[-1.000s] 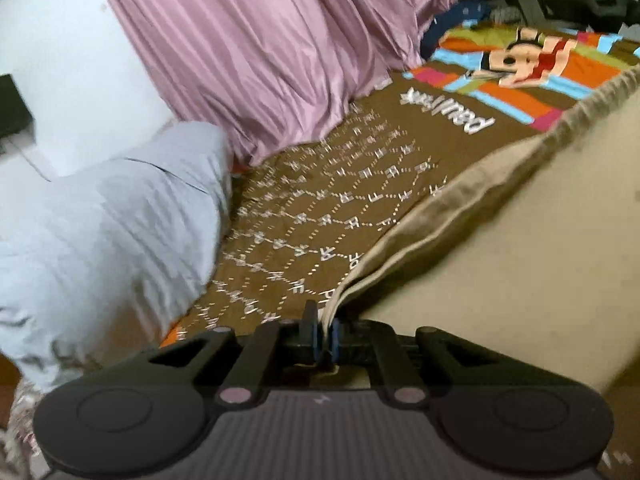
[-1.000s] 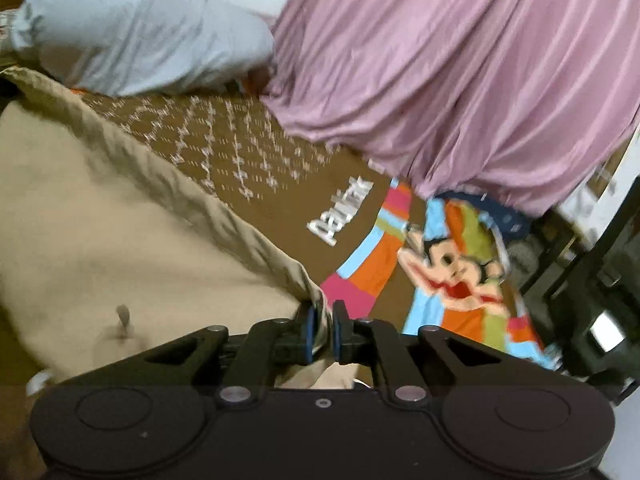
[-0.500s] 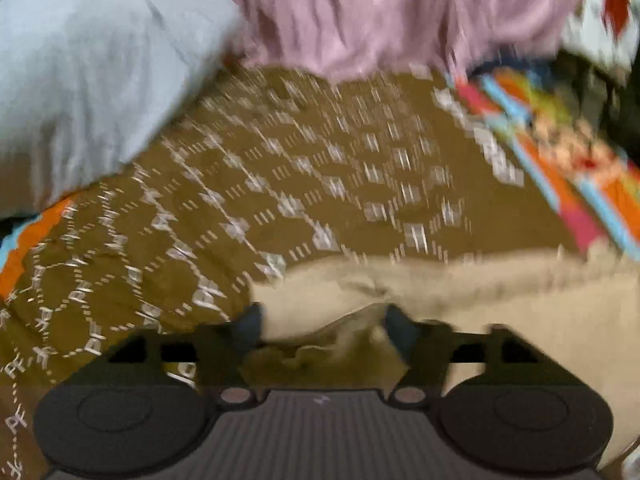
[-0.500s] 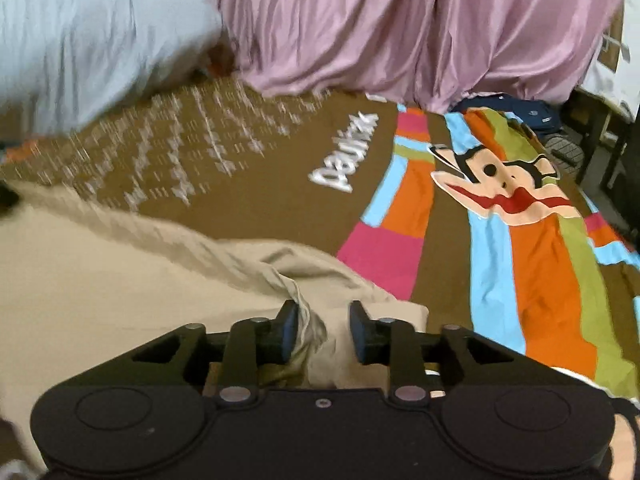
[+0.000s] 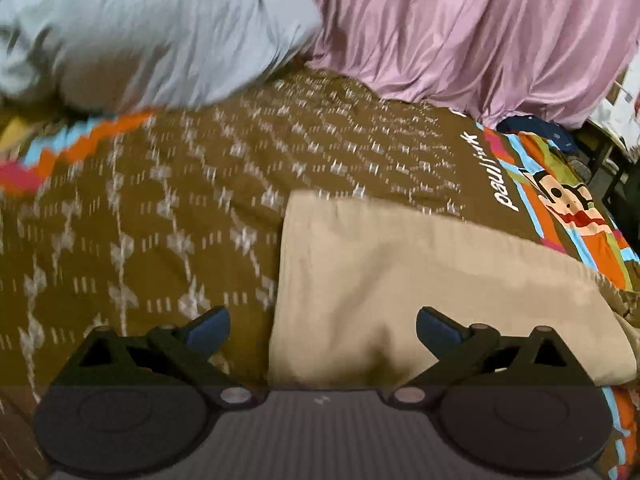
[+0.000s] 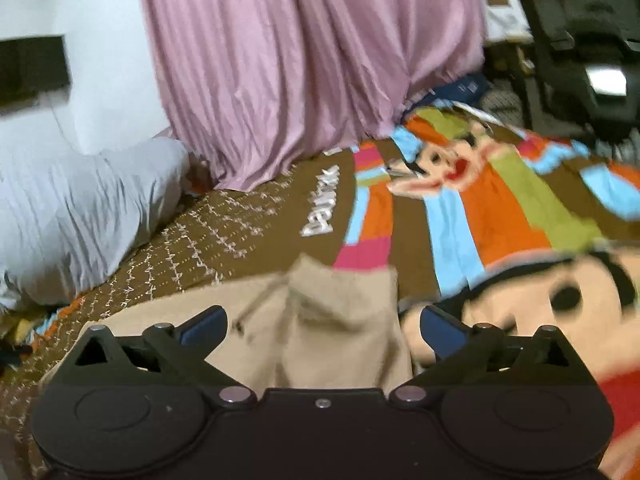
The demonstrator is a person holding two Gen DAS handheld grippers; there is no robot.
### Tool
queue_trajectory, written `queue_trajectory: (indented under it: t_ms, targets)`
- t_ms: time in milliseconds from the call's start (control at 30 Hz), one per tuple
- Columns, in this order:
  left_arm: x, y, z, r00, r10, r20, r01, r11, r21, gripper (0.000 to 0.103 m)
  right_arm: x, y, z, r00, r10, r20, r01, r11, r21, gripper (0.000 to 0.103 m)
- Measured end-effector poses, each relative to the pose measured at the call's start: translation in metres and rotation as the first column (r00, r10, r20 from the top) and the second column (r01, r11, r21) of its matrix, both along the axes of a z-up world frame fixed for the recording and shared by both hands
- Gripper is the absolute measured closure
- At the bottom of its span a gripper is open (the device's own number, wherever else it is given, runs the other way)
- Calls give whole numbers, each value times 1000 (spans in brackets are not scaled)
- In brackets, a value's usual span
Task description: Fold large clothes
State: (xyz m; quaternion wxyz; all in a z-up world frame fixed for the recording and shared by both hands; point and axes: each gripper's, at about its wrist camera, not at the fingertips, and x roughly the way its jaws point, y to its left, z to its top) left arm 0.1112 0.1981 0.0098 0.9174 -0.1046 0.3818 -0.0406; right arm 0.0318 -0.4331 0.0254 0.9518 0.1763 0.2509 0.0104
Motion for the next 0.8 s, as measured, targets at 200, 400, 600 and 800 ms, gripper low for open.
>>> queue_trajectory:
  t_ms: [200, 400, 600, 800]
  targets:
    - [-3, 12, -35, 995, 67, -79, -75, 992, -98, 28, -13, 6, -35, 996, -67, -63, 69, 997, 23, 24]
    - [-5, 2, -38, 999, 30, -43, -32, 999, -40, 84, -3, 11, -46, 999, -37, -36, 39, 998, 57, 77]
    - [-22, -3, -12, 988, 43, 149, -37, 998, -42, 91, -19, 11, -28, 988, -105, 111, 107, 994, -12, 102]
    - [-5, -9, -30, 998, 41, -39, -40, 998, 39, 90, -11, 10, -33, 993, -113, 27, 114, 991, -72, 100]
